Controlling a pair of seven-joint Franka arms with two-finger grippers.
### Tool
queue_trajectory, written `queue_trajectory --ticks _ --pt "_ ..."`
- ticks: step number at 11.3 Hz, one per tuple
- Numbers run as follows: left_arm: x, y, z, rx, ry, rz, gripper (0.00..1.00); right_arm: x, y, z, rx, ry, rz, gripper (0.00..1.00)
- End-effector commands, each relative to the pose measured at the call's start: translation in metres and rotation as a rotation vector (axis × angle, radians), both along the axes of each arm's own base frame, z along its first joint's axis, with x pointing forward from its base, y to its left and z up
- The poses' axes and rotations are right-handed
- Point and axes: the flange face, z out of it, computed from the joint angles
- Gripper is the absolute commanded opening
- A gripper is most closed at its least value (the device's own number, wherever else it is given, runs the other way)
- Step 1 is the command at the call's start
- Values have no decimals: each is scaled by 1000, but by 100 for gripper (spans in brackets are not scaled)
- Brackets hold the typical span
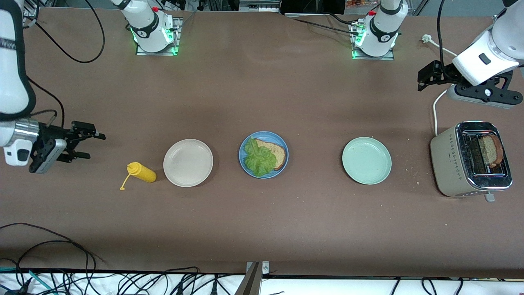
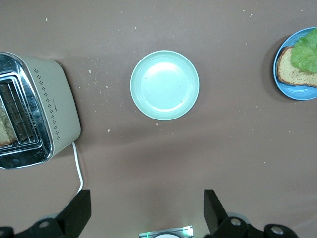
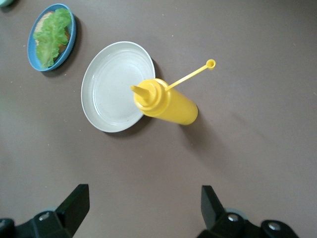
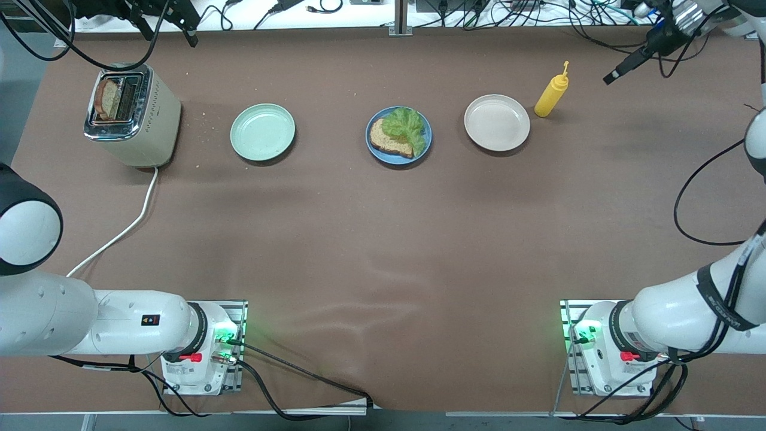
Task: Make sandwich in blue plate with both arms
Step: 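Position the open right gripper beside the mustard bottle, then close the right gripper around the mustard bottle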
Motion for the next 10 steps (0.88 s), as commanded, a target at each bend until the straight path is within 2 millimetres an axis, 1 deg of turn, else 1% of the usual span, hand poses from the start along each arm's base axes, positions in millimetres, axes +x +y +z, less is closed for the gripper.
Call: queue_trajectory --ticks 1,3,4,5,7,8,9,10 --pt "-3 3 8 -18 8 -5 100 23 -40 -79 180 -125 113 100" --pt "-5 1 5 -16 28 -10 100 27 -53 -119 283 -196 127 100" --pt "-5 -1 5 -18 28 -31 100 26 -56 -136 348 -259 125 100" --pt "-5 -1 5 -18 28 -34 100 26 -53 -152 401 -315 134 100" --pt "-5 -3 1 -16 40 -32 100 24 -34 -181 583 -411 143 100" --pt "-5 -4 -1 -18 48 -35 100 27 -14 -192 666 -469 147 100" --pt "-5 -3 1 -20 44 -34 100 29 -3 -199 703 -517 152 100" --pt "-5 6 5 -21 36 -20 100 31 4 -199 712 -561 182 100"
